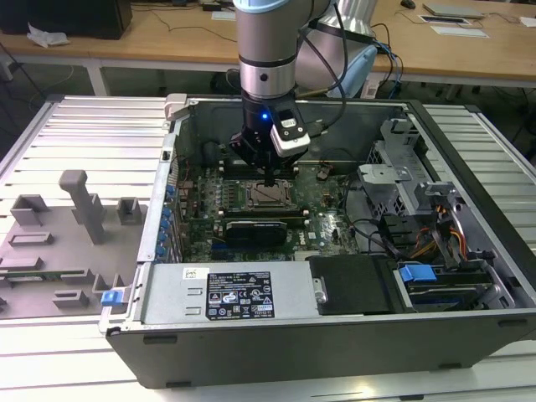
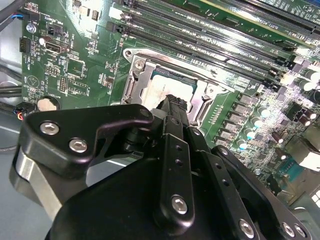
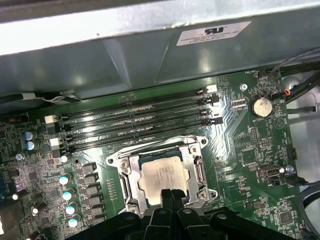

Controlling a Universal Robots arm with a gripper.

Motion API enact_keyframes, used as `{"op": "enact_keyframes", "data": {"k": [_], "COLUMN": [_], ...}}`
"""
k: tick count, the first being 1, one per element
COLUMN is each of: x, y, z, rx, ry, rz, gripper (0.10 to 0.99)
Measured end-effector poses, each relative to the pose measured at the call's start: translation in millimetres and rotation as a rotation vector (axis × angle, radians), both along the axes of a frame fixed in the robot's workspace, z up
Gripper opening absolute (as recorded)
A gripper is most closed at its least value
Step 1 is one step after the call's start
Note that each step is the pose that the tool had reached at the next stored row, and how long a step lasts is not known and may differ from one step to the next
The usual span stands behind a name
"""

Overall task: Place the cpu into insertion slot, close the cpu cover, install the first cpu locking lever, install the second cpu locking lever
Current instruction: 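Install the second cpu locking lever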

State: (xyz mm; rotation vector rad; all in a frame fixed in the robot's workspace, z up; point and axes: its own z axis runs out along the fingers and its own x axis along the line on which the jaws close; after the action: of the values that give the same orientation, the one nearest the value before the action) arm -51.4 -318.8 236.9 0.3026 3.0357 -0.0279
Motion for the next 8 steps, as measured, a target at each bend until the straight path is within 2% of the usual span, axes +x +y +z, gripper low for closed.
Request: {"op": "enact_keyframes", "data": {"k": [4, 6, 7, 8], "x": [0.0, 0.0, 0.0, 0.0], "y": [0.0, 0.0, 0.0, 0.0], "z": [0.4, 3.3, 5.2, 12.5], "rx": [0.0, 0.0, 0.0, 0.0], "ry": [0.0001, 0.0, 0.0, 0.0], "rz": [0.0, 0.0, 0.0, 0.0], "gripper": [0.106, 0.106, 0.106, 0.106]}}
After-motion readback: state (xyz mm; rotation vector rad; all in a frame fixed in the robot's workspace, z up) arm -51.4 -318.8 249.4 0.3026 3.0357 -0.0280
